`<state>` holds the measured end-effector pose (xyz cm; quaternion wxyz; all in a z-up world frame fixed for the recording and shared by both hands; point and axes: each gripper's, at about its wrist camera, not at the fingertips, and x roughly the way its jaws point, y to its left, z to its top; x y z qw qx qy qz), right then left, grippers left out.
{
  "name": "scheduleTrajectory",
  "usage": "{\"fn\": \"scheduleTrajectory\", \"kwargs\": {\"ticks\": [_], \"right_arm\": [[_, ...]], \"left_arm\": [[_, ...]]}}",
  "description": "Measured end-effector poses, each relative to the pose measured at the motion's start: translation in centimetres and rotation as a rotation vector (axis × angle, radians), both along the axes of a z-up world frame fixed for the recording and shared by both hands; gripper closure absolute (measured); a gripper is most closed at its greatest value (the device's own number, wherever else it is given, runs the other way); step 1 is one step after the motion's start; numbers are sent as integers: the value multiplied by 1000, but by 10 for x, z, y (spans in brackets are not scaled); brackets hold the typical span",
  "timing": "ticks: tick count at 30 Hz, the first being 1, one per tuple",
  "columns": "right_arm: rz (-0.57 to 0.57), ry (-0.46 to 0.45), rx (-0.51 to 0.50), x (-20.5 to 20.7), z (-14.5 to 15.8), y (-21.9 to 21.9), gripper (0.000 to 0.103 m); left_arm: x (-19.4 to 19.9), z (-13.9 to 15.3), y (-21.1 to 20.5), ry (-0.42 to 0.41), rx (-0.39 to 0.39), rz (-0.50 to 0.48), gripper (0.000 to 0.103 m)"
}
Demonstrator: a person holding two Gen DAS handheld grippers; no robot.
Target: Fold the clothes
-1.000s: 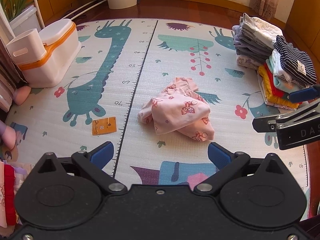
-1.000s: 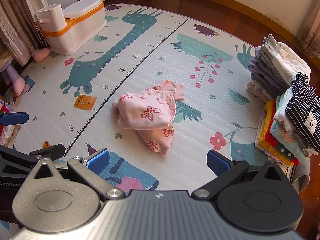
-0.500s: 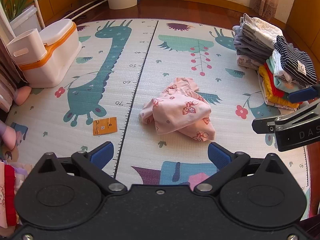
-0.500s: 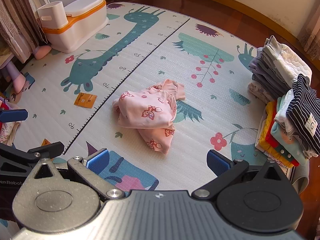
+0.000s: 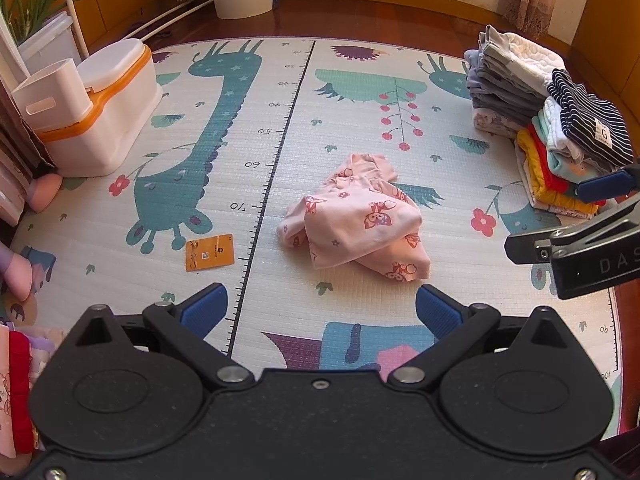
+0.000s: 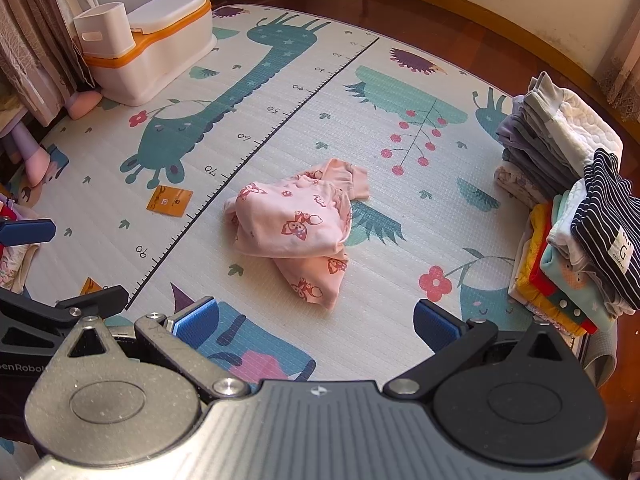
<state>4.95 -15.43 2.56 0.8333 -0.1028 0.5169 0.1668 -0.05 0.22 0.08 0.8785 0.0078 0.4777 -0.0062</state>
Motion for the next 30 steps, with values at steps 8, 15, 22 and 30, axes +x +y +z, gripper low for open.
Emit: {"fn": "scheduleTrajectory", "kwargs": {"ticks": [8,15,22,30], "right_arm": [[1,0,-2,-1,0,2,0],[2,3,-1,0,0,1,0],[1,7,1,1,-1,1,0],[32,44,13,14,-10,-7,0]], "left_arm": [[0,0,-1,1,-2,1,1],[0,0,0,1,-3,-1,1],[0,-2,-1,3,-3,-2,1],[11,-5,4,13,-18,-41,1]]}}
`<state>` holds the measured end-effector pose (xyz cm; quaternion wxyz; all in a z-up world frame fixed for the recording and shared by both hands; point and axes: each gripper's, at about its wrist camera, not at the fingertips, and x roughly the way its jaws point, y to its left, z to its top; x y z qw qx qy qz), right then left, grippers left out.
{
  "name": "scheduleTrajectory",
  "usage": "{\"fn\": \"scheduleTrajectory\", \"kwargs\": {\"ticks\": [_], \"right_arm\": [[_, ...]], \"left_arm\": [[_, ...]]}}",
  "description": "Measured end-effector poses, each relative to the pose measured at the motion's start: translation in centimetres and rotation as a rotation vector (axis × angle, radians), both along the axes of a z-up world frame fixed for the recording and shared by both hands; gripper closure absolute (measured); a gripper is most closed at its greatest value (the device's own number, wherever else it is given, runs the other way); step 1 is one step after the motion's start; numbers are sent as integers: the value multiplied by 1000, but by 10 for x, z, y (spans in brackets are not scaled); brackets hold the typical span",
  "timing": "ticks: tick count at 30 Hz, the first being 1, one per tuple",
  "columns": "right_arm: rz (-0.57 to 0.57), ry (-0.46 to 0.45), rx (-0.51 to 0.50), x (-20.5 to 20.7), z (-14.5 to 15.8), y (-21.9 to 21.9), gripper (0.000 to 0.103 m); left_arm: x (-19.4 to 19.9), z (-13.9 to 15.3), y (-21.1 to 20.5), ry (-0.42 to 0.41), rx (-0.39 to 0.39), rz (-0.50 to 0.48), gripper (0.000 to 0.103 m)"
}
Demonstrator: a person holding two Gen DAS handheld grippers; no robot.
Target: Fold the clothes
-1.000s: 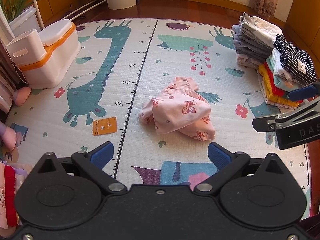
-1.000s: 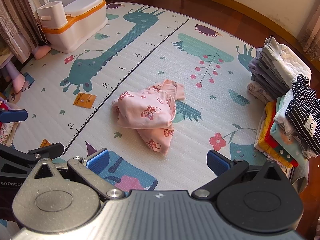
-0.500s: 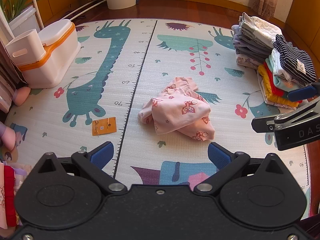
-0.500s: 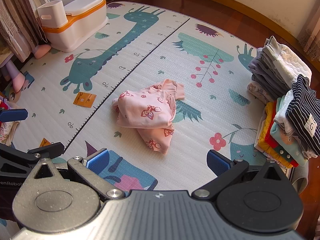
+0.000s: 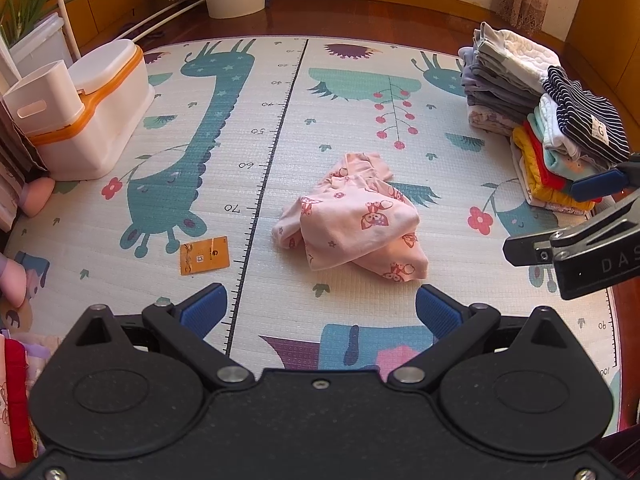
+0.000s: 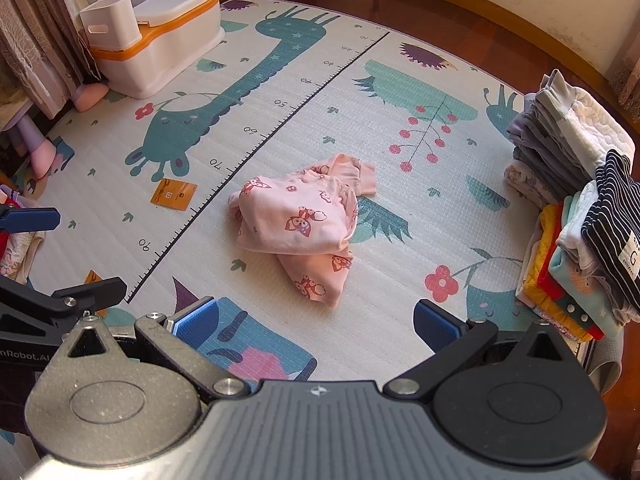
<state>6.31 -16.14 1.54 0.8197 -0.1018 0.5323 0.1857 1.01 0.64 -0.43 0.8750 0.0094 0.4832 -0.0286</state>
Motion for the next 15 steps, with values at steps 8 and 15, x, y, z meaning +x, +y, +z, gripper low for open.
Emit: {"fn": "scheduleTrajectory", "kwargs": {"ticks": [8,15], "right_arm": [[19,43,55,18,-3,-13,0],[53,16,72,46,0,-13,4]], "left_arm": [[21,-7,16,74,-61,-84,1],[48,1,24,77,-74,-207,0]]}}
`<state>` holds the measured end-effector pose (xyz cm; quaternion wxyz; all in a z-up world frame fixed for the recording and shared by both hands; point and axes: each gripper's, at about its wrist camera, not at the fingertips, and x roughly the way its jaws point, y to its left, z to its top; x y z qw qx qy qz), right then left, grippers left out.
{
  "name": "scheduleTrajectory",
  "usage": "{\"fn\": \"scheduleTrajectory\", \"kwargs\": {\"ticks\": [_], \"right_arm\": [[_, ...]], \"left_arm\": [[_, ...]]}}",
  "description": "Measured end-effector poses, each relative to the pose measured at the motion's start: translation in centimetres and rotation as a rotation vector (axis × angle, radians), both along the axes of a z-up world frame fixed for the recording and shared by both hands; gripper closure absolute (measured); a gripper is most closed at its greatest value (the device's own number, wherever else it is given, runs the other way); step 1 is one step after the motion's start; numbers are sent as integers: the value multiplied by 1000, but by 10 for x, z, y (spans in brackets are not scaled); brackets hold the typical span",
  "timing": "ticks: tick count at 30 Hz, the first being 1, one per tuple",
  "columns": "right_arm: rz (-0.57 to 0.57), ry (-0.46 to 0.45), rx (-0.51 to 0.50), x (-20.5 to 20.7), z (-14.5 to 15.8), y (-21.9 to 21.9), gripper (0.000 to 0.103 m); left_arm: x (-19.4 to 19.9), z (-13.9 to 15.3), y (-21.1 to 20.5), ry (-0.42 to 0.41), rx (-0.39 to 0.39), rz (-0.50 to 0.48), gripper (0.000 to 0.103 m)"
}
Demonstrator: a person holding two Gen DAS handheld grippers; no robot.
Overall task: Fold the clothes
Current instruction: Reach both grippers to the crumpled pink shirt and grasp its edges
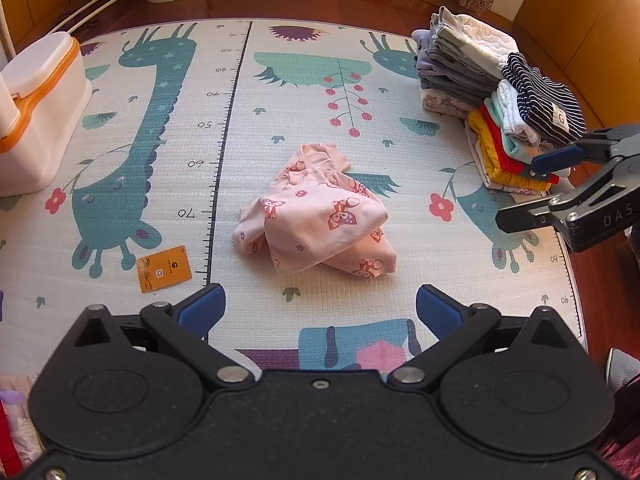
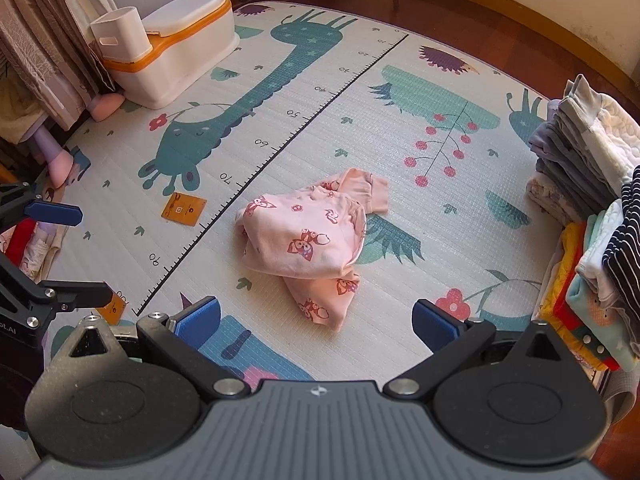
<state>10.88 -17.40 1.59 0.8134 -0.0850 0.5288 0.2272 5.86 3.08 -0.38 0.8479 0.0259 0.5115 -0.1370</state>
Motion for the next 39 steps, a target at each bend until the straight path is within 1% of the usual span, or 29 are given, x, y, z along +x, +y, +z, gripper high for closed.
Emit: {"fn": "scheduleTrajectory", "kwargs": {"ticks": [3,4,6,9,12,13,15,16,17,18,19,20,22,25,28,33,35,36,37,39], "right_arm": [[3,2,-27,15,-14,-1,8],[4,3,-36,20,-19,-1,9],[15,2,-46,32,-30,-1,15],[1,23,-10,50,-43,-5,16],[-13,61,29,70,-64,-6,16],[-5,74,31,76,-73,-5,17],[7,93,36,86,-88,-2,23],[10,105,41,90,-95,-1,25],[14,117,49,95,-103,0,28],[18,125,57,100,-111,2,34],[22,132,63,104,-117,4,36],[26,139,68,108,-124,5,38],[29,147,82,116,-135,6,38],[11,158,123,131,-151,6,38],[-27,162,180,152,-170,5,38],[-68,158,176,178,-203,6,38],[-64,158,168,185,-215,7,38],[-60,158,168,188,-220,8,38],[-56,160,176,191,-225,9,38],[-49,162,192,198,-234,11,38]], "left_arm": [[16,0,4,40,55,-77,1],[24,-1,8,68,59,-108,1],[37,-2,16,89,63,-139,1],[54,-7,27,103,41,-155,1],[72,-20,30,104,57,-179,1],[78,-26,31,94,68,-203,1],[86,-35,31,76,70,-232,2],[93,-41,34,70,58,-238,2],[99,-46,35,68,46,-238,3],[106,-52,38,68,27,-234,10],[111,-59,39,71,13,-231,17],[117,-65,41,74,1,-229,21],[126,-77,44,78,-21,-216,32],[141,-95,52,90,-57,-201,35],[155,-116,56,101,-63,-203,40],[171,-141,63,116,-89,-221,45],[178,-151,65,122,-99,-228,48],[181,-157,66,125,-104,-232,52],[184,-162,67,129,-110,-236,54],[190,-172,70,135,-120,-243,56]]}}
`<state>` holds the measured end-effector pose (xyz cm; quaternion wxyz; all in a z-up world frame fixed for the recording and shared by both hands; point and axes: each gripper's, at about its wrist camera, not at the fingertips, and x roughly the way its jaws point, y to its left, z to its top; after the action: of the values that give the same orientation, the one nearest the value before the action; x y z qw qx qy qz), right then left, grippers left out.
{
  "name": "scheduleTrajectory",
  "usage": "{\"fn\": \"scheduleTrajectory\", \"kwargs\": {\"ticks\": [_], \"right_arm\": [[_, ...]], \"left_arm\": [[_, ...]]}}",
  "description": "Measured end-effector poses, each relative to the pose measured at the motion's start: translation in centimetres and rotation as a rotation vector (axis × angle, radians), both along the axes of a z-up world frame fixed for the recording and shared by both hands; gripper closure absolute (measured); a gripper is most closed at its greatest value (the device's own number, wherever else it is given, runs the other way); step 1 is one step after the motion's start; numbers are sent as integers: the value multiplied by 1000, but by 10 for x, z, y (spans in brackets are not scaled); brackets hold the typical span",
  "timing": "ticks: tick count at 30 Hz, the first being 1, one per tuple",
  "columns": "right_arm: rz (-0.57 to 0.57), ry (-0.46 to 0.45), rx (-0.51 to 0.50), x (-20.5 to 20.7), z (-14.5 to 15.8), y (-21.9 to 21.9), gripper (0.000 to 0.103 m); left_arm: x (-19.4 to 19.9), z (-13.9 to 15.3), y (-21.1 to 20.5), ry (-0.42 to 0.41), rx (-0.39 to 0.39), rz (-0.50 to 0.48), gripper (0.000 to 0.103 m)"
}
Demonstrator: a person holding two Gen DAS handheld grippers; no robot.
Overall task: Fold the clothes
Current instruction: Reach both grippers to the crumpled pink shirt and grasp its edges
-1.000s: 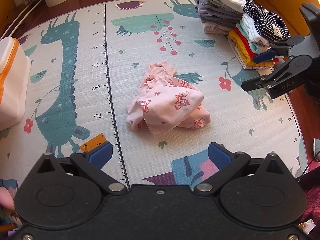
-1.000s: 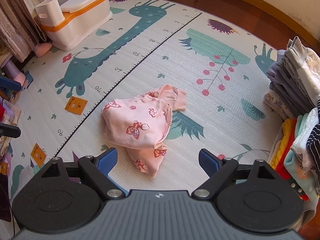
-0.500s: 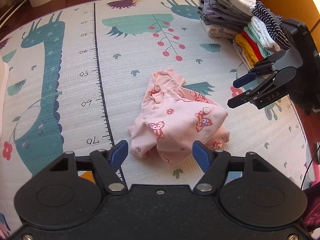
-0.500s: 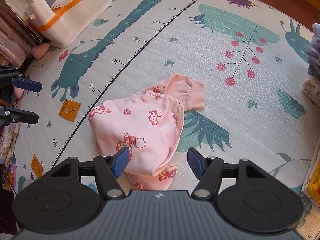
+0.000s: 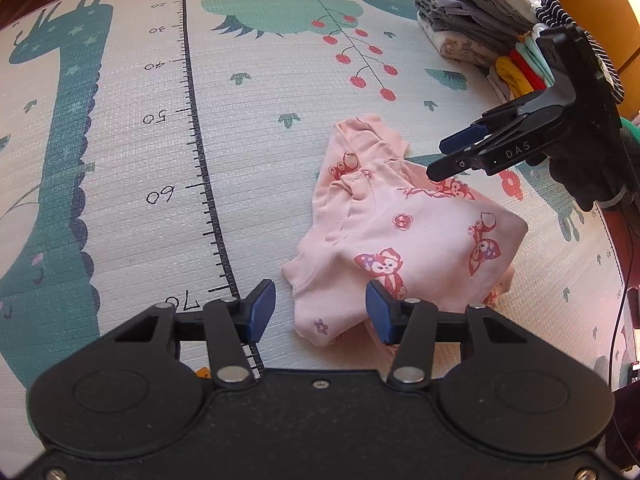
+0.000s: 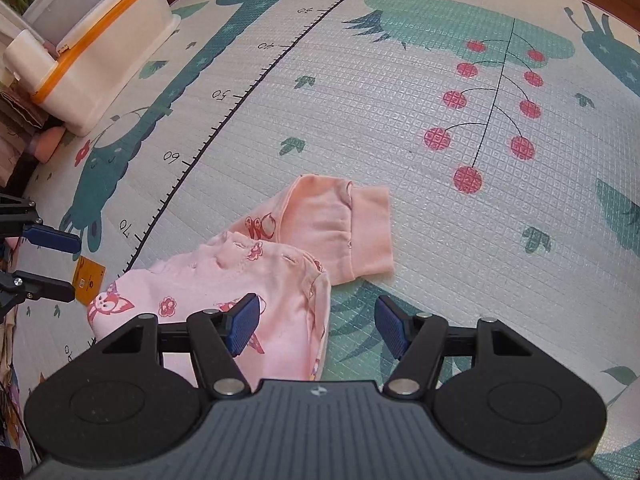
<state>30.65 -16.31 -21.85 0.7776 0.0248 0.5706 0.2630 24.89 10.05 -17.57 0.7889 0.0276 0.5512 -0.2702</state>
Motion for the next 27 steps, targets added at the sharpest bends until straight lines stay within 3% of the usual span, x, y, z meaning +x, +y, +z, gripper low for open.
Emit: {"fn": "scheduleTrajectory", "kwargs": {"ticks": [10,15,19,20,21,23,25,26,27], "right_arm": [[101,-67,64,9,-13,27,38],[207,-127,8,4,-21,44,38],[211,-130,8,3,-25,45,35],[214,-129,13,2,-25,45,42],[216,-129,18,2,-25,45,60],[236,-128,31,-1,-22,44,84],[266,-151,37,-10,-14,41,87],[281,-164,41,-15,-9,39,87],[293,-182,49,-21,-3,36,88]], "left_arm": [[27,-43,5,90,-95,11,57],[37,-60,36,201,-243,181,57],[38,-68,37,242,-279,209,59],[37,-69,34,248,-284,204,59],[36,-71,31,251,-282,196,59],[34,-73,25,247,-274,180,59],[29,-73,21,228,-262,162,59],[27,-73,19,215,-257,152,63],[24,-73,17,203,-252,141,74]]}}
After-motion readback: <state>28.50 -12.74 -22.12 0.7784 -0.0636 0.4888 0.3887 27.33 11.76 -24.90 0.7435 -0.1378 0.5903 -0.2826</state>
